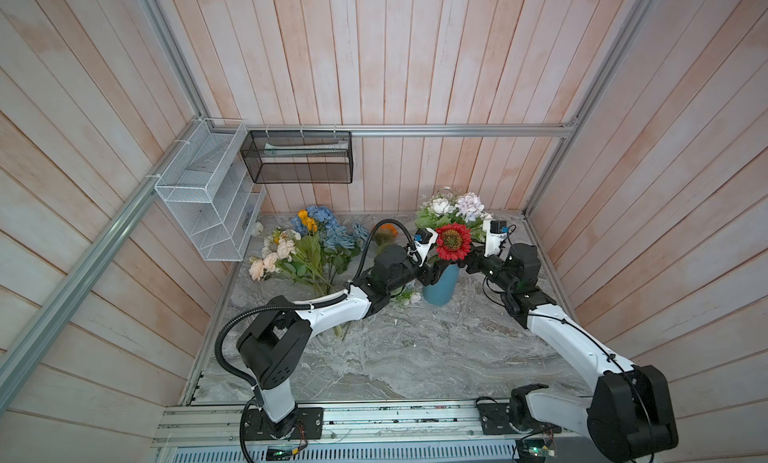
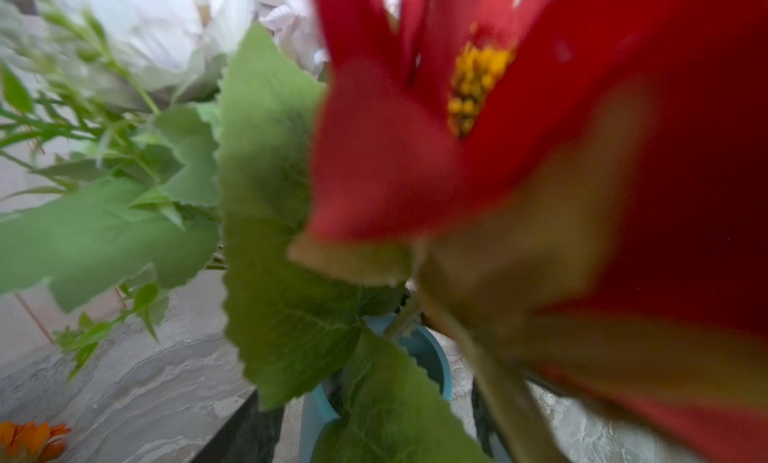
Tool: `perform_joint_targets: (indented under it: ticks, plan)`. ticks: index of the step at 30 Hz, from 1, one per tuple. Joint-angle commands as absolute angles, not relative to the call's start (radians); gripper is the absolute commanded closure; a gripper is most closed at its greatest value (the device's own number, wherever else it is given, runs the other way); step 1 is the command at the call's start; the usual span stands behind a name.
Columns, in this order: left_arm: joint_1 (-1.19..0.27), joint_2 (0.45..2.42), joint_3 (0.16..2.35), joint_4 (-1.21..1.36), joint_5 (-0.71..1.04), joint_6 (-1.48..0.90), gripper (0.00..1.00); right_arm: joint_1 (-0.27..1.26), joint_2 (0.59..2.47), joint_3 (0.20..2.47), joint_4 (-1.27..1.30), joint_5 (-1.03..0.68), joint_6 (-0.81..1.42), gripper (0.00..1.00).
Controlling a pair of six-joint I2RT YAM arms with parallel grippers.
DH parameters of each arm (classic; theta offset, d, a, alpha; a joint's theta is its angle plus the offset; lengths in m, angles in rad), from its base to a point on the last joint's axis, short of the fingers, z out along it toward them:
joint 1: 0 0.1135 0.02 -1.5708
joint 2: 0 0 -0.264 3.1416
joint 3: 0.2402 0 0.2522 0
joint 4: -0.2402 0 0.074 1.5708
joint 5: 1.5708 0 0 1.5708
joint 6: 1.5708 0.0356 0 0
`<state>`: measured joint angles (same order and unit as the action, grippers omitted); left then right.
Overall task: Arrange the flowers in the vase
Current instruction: 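Lower the red gerbera into the teal vase beside the right gripper, then open the left gripper and withdraw it from the vase toward the loose flowers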
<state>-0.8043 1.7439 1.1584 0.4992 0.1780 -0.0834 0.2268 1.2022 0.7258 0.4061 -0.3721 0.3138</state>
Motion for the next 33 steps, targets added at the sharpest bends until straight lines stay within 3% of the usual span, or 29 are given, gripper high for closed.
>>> perform_joint_targets:
  ticks: [1,7,18,28,33]
  plan:
    - [-0.800,1.688,1.146,0.454,0.152,-0.094,0.28,0.232,1.170,0.701,0.423,-0.457,0.305,0.27]
    - [-0.756,1.663,1.152,0.453,0.154,-0.131,0.28,0.235,1.157,0.707,0.385,-0.530,0.269,0.20]
    - [-0.712,1.680,1.221,0.486,0.190,-0.093,0.28,0.257,1.225,0.743,0.420,-0.502,0.240,0.06]
    - [-0.710,1.740,1.283,0.491,0.211,-0.092,0.28,0.267,1.318,0.790,0.483,-0.381,0.270,0.06]
    - [-0.704,1.702,1.249,0.488,0.190,-0.089,0.28,0.267,1.334,0.785,0.500,-0.294,0.312,0.16]
